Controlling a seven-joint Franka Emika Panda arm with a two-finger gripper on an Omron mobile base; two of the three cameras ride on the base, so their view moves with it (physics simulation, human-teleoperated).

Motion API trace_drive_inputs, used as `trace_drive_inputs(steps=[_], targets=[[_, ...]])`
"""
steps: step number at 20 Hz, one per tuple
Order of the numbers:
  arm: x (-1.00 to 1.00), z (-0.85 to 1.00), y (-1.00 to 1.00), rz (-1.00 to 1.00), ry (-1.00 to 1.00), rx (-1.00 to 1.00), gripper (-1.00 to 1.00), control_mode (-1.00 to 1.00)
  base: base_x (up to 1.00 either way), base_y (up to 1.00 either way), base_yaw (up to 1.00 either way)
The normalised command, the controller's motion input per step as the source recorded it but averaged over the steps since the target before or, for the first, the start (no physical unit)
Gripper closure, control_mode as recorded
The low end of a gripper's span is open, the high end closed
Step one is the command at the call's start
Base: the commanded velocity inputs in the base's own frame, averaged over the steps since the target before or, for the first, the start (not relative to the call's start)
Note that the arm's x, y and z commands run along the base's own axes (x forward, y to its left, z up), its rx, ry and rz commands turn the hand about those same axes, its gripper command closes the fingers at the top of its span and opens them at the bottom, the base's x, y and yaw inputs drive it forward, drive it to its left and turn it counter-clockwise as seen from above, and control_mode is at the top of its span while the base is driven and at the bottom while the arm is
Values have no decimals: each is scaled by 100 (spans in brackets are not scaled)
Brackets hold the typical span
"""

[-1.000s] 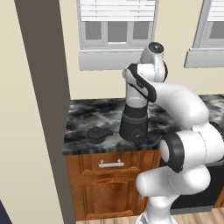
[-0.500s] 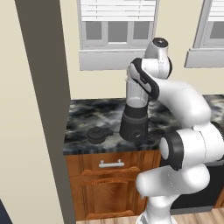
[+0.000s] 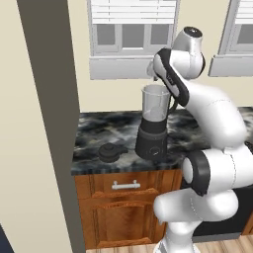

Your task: Grab the lime and lemon from the fridge, place them in the blender, close the lid, and turn on the blender to create a marinade.

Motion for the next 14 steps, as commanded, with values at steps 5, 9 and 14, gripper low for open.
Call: trace_drive_inputs(steps=[5, 9, 14], targets=[[-65, 3, 0, 0, 0, 3, -100, -100, 0, 0, 0], [-99, 0, -9, 0, -5, 2, -100, -100, 0, 0, 0], [-100, -20, -1, 0, -5, 0, -100, -100, 0, 0, 0]])
